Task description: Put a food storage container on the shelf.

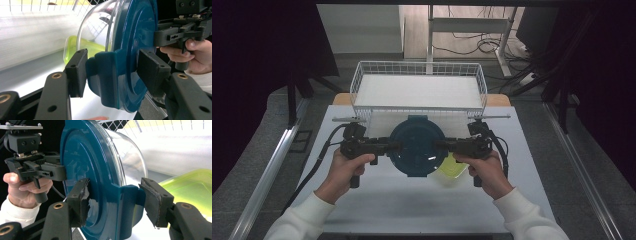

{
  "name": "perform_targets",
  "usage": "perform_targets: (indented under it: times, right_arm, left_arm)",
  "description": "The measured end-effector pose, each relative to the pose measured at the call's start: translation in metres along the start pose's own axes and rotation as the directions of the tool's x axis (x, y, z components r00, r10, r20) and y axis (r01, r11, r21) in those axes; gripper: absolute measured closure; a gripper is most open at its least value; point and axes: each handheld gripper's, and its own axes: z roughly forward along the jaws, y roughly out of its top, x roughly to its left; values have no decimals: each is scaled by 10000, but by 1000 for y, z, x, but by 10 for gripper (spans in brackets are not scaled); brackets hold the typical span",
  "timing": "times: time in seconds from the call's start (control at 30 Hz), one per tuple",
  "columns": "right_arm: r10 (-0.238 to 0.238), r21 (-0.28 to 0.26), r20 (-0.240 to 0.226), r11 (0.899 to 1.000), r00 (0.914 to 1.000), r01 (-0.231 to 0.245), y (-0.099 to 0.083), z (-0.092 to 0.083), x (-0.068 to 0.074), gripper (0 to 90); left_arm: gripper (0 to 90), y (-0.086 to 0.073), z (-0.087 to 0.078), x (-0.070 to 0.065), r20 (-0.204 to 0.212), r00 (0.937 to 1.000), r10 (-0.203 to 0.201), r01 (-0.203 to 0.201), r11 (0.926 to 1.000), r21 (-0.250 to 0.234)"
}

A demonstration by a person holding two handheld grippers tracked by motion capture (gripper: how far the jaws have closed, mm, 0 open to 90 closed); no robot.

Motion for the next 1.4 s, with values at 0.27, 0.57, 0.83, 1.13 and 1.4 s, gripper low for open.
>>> perform_targets:
  times: [0.27, 0.57, 0.83, 1.13, 1.4]
  right_arm:
    - [-86, -102, 51, 9999, 10000, 86, 9, -2, 0, 416]
    - [-211, -200, 95, 9996, 9997, 213, 23, -6, 1, 416]
    - [-300, -290, 107, 9991, 9995, 303, 33, -9, 1, 416]
    - [-332, -417, 39, 9986, 9994, 333, 44, -8, -2, 416]
    - [-399, -499, -13, 9980, 9992, 398, 60, -7, -4, 416]
  left_arm:
    - [438, 10, 1, 1, 78, 9999, 118, -118, 9999, -43]
    - [439, 24, 1, 0, 93, 9996, 260, -258, 9995, -160]
    - [439, 34, 1, -1, 92, 9992, 397, -395, 9990, -230]
    - [440, 48, 2, 2, 67, 9988, 483, -481, 9985, -259]
    - [441, 64, 1, 5, 33, 9984, 566, -565, 9976, -394]
